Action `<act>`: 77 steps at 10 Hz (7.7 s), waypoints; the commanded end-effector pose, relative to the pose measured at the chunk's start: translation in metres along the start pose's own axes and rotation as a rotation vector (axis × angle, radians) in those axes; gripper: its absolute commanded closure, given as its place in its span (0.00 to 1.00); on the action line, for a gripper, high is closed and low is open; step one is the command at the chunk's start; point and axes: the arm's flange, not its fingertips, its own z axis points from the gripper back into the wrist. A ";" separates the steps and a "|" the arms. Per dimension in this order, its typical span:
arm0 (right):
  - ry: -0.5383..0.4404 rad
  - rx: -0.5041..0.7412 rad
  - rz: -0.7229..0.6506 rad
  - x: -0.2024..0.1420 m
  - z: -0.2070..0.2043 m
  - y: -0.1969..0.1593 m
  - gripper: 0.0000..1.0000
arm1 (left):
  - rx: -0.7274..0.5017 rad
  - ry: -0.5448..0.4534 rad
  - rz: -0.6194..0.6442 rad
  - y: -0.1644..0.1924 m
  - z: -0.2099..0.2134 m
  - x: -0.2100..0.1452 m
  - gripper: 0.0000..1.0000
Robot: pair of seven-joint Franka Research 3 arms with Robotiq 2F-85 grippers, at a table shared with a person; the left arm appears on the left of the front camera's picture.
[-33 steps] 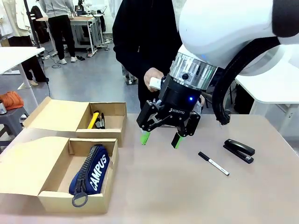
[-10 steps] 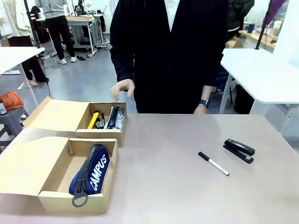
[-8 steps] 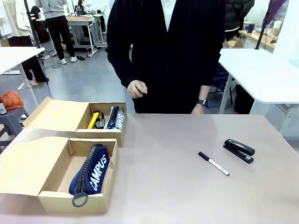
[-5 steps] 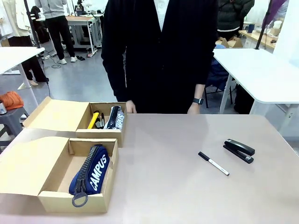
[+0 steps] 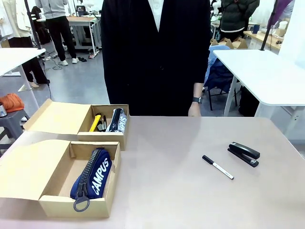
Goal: Place items inside the box.
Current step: Pick up a Pencil pouch or Stapler and place it inside the Mailer Box closest to the robot.
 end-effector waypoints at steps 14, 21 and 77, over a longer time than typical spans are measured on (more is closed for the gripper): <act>0.268 -0.805 1.004 0.122 -0.140 0.067 0.00 | -0.002 -0.014 -0.003 -0.001 -0.002 0.000 0.00; -0.242 -0.044 0.532 0.102 0.091 -0.016 0.00 | -0.002 -0.014 -0.003 -0.001 -0.002 0.000 0.00; 0.044 -1.120 0.266 -0.018 -0.327 0.153 0.63 | -0.002 -0.014 -0.003 -0.001 -0.002 0.000 0.00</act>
